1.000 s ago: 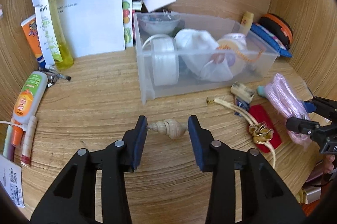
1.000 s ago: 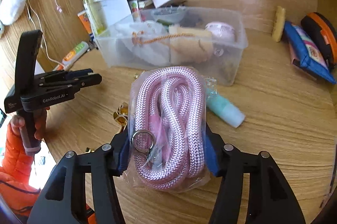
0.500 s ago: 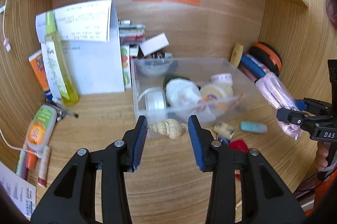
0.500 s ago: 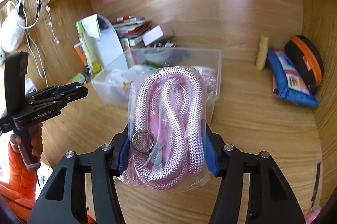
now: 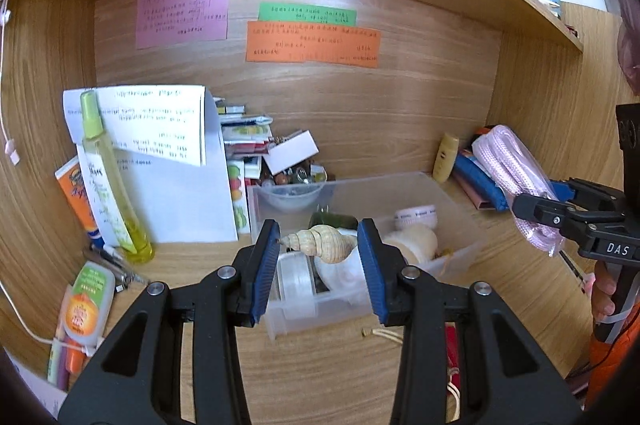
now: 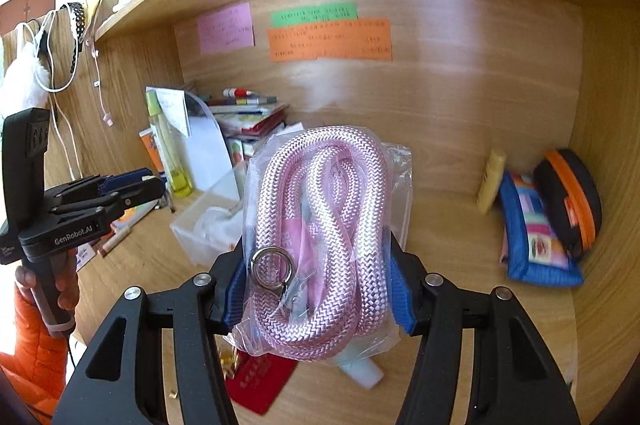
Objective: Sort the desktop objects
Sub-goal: 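Carry the shell and pink rope bag over the clear box with both tools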
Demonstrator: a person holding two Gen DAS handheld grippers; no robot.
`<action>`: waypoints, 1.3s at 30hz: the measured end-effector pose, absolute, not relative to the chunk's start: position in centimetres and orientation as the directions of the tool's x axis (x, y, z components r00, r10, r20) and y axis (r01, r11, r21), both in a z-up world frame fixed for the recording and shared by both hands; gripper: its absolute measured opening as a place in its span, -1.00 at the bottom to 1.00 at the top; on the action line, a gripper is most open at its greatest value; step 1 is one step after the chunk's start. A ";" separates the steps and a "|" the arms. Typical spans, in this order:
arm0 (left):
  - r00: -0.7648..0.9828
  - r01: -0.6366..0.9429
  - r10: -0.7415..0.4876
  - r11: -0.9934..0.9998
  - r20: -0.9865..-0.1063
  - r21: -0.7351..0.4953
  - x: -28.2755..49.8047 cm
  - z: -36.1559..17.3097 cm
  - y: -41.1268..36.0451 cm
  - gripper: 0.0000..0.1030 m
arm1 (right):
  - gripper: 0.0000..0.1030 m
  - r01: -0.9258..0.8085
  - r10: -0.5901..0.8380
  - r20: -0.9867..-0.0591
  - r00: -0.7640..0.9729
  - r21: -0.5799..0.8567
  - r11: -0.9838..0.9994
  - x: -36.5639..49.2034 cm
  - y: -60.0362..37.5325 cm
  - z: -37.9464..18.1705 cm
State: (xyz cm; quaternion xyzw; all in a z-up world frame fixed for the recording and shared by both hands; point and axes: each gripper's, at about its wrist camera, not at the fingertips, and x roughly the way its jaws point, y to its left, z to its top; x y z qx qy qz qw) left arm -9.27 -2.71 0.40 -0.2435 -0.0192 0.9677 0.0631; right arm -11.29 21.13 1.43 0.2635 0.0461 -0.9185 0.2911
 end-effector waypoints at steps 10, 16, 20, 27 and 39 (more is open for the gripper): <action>-0.872 -0.110 0.128 -0.992 -0.473 -0.065 -12.9 1.2 -3.0 -0.23 | 0.04 0.596 -0.540 -0.496 -0.680 0.054 -0.801 -14.9 18.3 2.2; -0.858 -0.121 0.142 -0.990 -0.493 -0.074 -15.2 0.6 -2.8 -0.23 | 0.04 0.606 -0.537 -0.515 -0.668 0.043 -0.794 -17.3 16.2 1.9; -0.838 -0.119 0.165 -0.986 -0.520 -0.120 -17.1 -0.7 -3.0 -0.23 | 0.04 0.588 -0.541 -0.555 -0.633 0.110 -0.801 -19.4 15.8 0.4; -0.786 -0.111 0.223 -0.969 -0.576 -0.222 -19.3 -3.5 -4.0 -0.23 | 0.04 0.533 -0.486 -0.626 -0.610 0.130 -0.836 -21.7 15.2 -2.7; -0.763 -0.057 0.162 -0.981 -0.626 -0.185 -20.4 -5.3 -3.8 -0.23 | 0.05 0.485 -0.446 -0.663 -0.601 0.141 -0.863 -23.3 15.1 -5.1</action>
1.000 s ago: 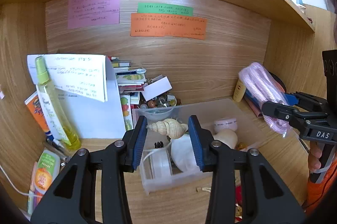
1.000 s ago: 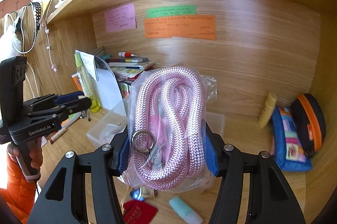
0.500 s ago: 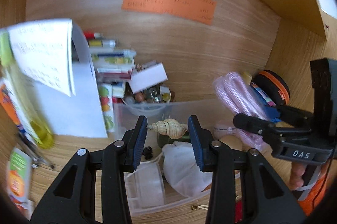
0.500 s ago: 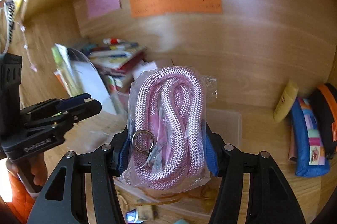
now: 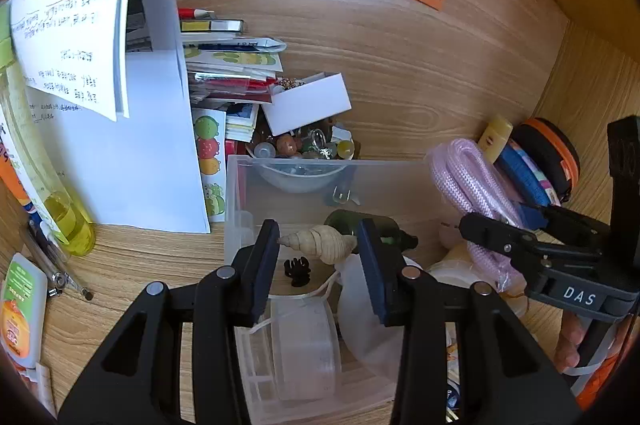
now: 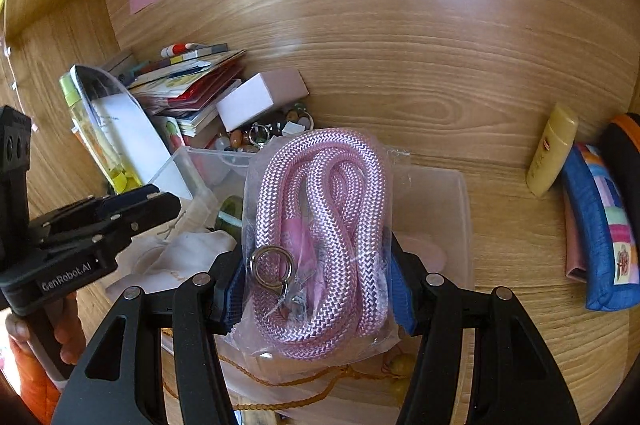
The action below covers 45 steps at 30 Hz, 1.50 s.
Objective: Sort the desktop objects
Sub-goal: 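Carry the shell and pink rope bag over the clear box with both tools, then open both tools to release the shell and rope bag into the box, then grasp the red pouch with gold tassel with the left tool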
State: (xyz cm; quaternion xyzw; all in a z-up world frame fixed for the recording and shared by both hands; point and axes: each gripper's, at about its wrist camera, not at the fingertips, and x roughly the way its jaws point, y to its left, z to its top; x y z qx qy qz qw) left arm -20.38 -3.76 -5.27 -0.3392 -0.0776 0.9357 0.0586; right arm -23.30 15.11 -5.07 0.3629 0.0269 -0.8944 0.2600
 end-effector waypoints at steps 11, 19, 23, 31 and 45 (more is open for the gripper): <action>-0.752 -0.049 0.154 -0.983 -0.641 -0.179 -20.4 -5.7 -3.8 -0.17 | 0.12 0.456 -0.389 -0.673 -0.629 0.086 -0.886 -23.4 14.6 -5.9; -0.774 -0.057 0.152 -0.983 -0.615 -0.172 -19.8 -5.1 -3.7 0.17 | 0.45 0.470 -0.361 -0.655 -0.664 0.010 -0.883 -22.4 13.8 -5.7; -0.793 -0.065 0.162 -0.981 -0.587 -0.184 -19.4 -4.4 -3.9 0.21 | 0.53 0.486 -0.364 -0.637 -0.680 -0.019 -0.874 -21.6 13.4 -5.1; -0.814 -0.069 0.152 -0.984 -0.560 -0.166 -18.4 -2.3 -3.5 0.48 | 0.69 0.474 -0.379 -0.595 -0.709 -0.002 -0.881 -20.5 14.4 -2.7; -0.859 -0.092 0.136 -0.989 -0.494 -0.112 -13.3 1.3 -1.0 0.88 | 0.93 0.428 -0.387 -0.561 -0.732 0.064 -0.902 -17.2 19.5 -0.7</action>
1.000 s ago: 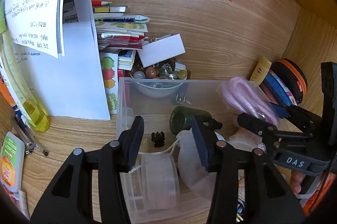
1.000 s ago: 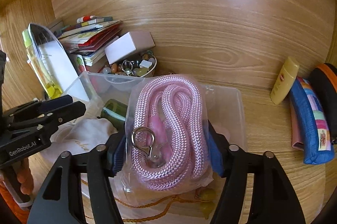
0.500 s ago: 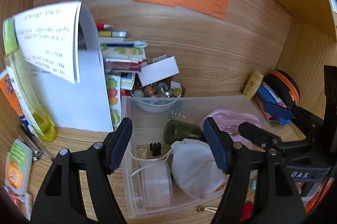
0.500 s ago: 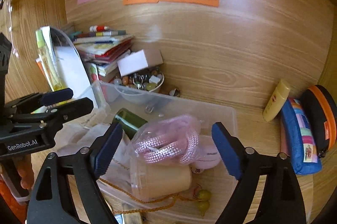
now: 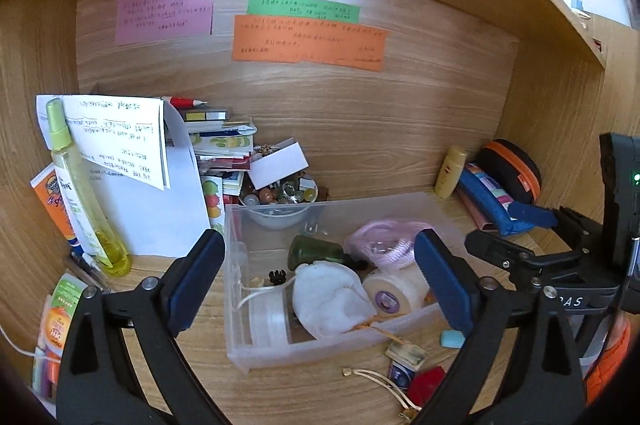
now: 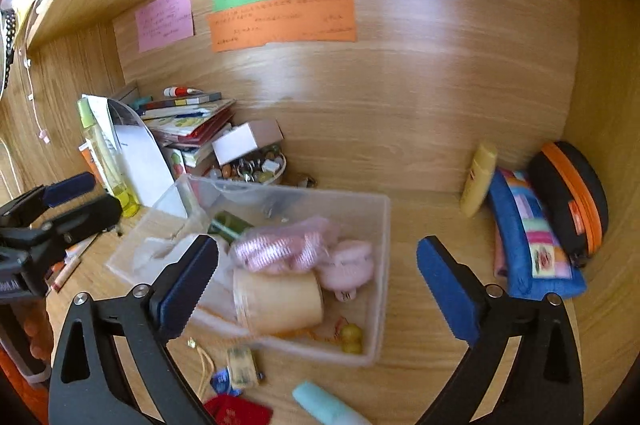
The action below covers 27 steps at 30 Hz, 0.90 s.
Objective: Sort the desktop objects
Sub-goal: 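Grasp the red pouch with gold tassel with the left tool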
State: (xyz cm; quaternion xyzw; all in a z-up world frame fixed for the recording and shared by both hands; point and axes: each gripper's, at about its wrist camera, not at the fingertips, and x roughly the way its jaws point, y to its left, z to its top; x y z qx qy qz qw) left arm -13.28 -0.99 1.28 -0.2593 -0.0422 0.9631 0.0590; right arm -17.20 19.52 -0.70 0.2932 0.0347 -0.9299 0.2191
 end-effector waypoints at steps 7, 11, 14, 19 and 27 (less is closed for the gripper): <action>-0.841 -0.104 0.150 -0.988 -0.520 -0.117 -11.7 0.3 0.1 0.88 | 0.93 0.376 -0.337 -0.582 -0.741 0.056 -0.925 -15.1 23.3 -1.7; -0.812 -0.110 0.165 -0.985 -0.560 -0.130 -10.8 -1.3 0.6 0.88 | 0.93 0.352 -0.306 -0.598 -0.740 0.043 -0.935 -14.2 24.8 -2.6; -0.788 -0.111 0.166 -0.986 -0.593 -0.128 -10.3 -2.6 1.0 0.88 | 0.93 0.349 -0.298 -0.613 -0.732 0.039 -0.936 -13.7 25.5 -3.4; -0.740 -0.126 0.185 -0.982 -0.647 -0.138 -9.4 -4.7 2.1 0.88 | 0.93 0.361 -0.297 -0.638 -0.711 0.032 -0.932 -13.0 26.1 -4.7; -0.644 -0.152 0.209 -0.978 -0.736 -0.144 -8.8 -8.8 4.8 0.88 | 0.93 0.406 -0.283 -0.689 -0.667 -0.017 -0.914 -12.0 25.9 -7.2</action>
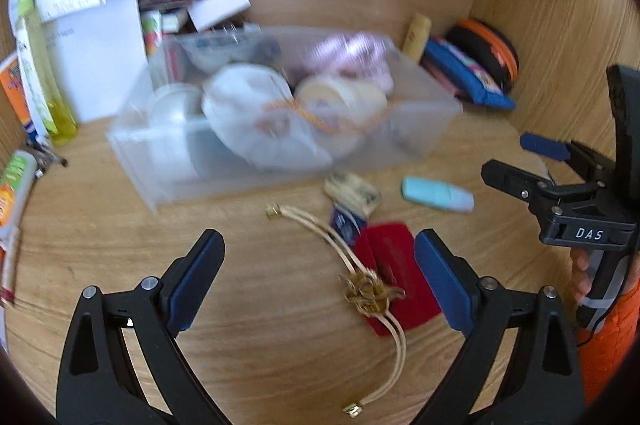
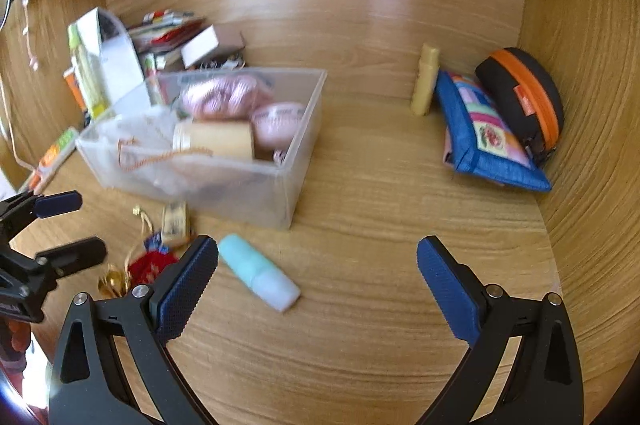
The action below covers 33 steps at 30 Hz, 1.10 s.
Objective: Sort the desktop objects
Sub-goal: 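Grasp the red pouch with gold tassel with the left tool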
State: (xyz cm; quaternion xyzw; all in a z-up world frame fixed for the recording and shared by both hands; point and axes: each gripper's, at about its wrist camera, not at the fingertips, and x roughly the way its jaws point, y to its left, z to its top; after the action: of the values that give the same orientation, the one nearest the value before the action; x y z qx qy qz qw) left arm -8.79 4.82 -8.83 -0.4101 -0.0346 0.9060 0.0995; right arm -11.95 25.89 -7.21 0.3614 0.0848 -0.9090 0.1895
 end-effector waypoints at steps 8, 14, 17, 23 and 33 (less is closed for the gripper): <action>-0.558 -0.190 0.251 -0.967 -0.791 -0.173 -8.6 -11.3 7.1 0.88 | 0.93 0.445 -0.272 -0.719 -0.639 -0.058 -0.894 -10.7 25.6 -9.1; -0.555 -0.210 0.204 -0.972 -0.806 -0.101 -8.6 -11.6 8.7 0.88 | 0.93 0.456 -0.258 -0.728 -0.635 -0.084 -0.886 -10.6 25.7 -9.9; -0.567 -0.212 0.167 -0.976 -0.807 -0.053 -8.5 -11.7 9.2 0.88 | 0.93 0.469 -0.264 -0.727 -0.634 -0.091 -0.879 -11.0 25.6 -10.0; -0.614 -0.228 0.104 -0.972 -0.782 0.049 -8.0 -11.6 9.7 0.79 | 0.77 0.536 -0.299 -0.751 -0.588 -0.085 -0.840 -12.0 24.8 -10.4; -0.614 -0.253 0.157 -0.968 -0.774 0.005 -8.3 -11.5 9.8 0.07 | 0.09 0.611 -0.331 -0.798 -0.503 -0.057 -0.790 -13.5 23.0 -11.2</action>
State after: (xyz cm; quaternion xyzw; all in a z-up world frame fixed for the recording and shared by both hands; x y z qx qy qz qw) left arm -8.28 9.81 -11.54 -0.4243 0.0566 0.8965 0.1142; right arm -13.54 23.04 -11.21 0.4146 0.1686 -0.8503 0.2771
